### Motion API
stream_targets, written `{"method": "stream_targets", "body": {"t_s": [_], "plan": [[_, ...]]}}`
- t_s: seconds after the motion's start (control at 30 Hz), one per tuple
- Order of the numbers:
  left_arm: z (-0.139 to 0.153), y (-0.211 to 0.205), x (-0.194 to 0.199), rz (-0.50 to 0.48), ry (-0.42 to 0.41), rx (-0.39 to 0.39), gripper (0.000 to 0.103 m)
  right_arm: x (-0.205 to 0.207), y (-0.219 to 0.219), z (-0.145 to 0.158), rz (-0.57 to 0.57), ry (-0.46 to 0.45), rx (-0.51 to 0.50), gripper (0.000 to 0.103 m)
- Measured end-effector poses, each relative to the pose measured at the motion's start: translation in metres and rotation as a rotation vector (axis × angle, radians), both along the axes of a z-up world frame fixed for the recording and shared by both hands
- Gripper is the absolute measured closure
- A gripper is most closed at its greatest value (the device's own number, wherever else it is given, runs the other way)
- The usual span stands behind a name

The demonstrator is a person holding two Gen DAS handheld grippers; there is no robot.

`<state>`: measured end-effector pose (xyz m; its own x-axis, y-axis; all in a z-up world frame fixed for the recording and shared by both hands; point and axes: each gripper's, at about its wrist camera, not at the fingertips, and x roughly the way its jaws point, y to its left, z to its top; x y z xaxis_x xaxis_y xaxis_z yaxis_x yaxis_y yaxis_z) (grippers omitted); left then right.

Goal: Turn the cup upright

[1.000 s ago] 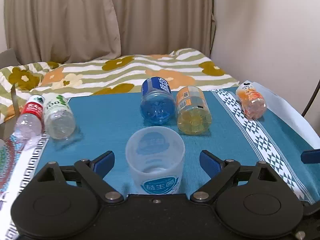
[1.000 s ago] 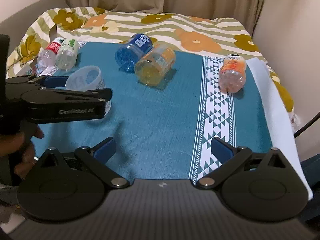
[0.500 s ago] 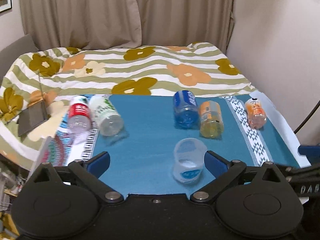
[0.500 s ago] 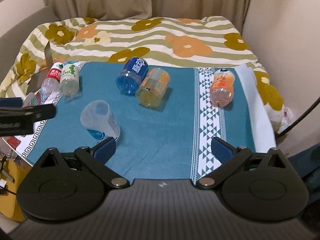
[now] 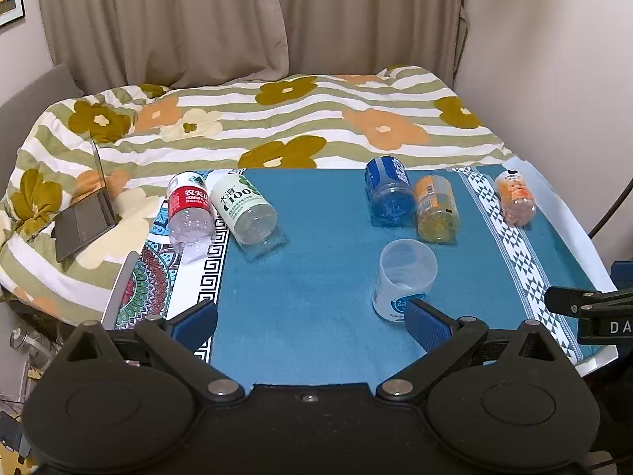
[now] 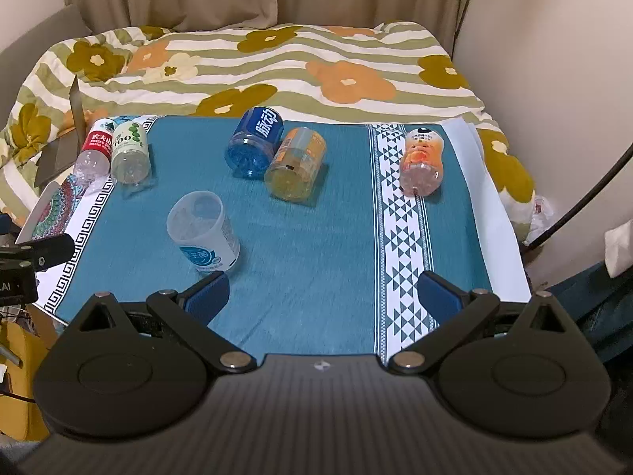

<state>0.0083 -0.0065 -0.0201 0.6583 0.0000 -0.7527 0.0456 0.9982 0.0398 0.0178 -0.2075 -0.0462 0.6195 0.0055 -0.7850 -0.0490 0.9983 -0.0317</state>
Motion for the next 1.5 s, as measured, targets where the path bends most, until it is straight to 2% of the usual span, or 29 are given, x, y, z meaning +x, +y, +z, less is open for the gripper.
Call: {"method": "stream_targets", "body": {"t_s": [1.5], "plan": [[0.008,0.007,-0.019,0.001,-0.073,0.009,0.001,-0.015,0.01,0.009,-0.035,-0.038,-0.008,0.0]]}}
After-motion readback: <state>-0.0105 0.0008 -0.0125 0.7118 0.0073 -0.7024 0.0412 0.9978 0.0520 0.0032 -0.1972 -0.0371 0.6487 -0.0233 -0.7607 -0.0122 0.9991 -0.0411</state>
